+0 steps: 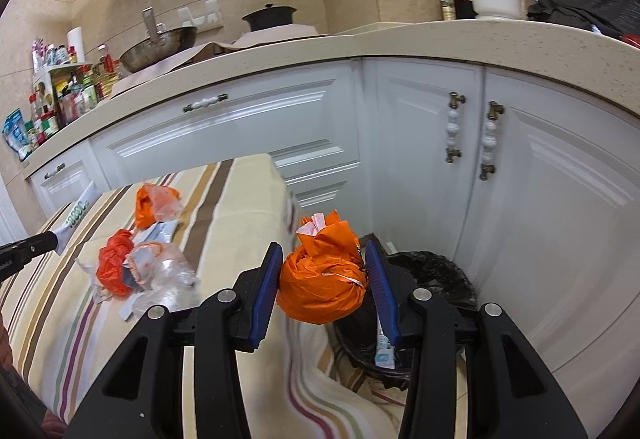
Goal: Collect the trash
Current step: 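Carry the orange bag with the right tool while the left tool carries the tube, both opening over the bin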
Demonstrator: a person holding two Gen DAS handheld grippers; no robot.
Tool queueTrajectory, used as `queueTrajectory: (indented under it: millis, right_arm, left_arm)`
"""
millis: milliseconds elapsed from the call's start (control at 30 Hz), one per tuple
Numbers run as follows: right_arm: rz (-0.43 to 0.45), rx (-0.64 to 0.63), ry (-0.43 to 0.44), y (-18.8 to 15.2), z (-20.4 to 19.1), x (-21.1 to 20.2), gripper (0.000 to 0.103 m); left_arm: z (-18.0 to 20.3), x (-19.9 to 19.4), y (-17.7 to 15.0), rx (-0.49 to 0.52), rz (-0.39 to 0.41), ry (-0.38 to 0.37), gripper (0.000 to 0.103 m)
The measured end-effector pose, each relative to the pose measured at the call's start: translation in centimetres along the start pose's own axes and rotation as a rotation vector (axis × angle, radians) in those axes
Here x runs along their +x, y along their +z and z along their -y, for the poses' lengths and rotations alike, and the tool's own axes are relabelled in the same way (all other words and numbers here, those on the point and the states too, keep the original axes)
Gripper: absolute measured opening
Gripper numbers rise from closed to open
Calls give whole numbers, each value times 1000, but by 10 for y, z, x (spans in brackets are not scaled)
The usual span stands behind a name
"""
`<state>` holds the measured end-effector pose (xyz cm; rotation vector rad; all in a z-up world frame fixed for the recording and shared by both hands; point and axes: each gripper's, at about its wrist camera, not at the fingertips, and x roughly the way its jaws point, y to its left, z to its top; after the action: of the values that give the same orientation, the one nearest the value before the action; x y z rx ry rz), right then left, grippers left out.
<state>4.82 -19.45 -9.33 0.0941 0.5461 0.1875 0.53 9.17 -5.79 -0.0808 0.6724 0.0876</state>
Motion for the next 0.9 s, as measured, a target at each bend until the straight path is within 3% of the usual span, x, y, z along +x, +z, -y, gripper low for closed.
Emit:
queueTrajectory:
  millis: [433,900]
  right_arm:
    - [29,35,-90,10,62,-4,43]
    - [14,71,-116,9,114,27,43]
  left_arm:
    - [117,35,18,93,-16,-191,1]
    - [230,103,26,175,-87,-236,1]
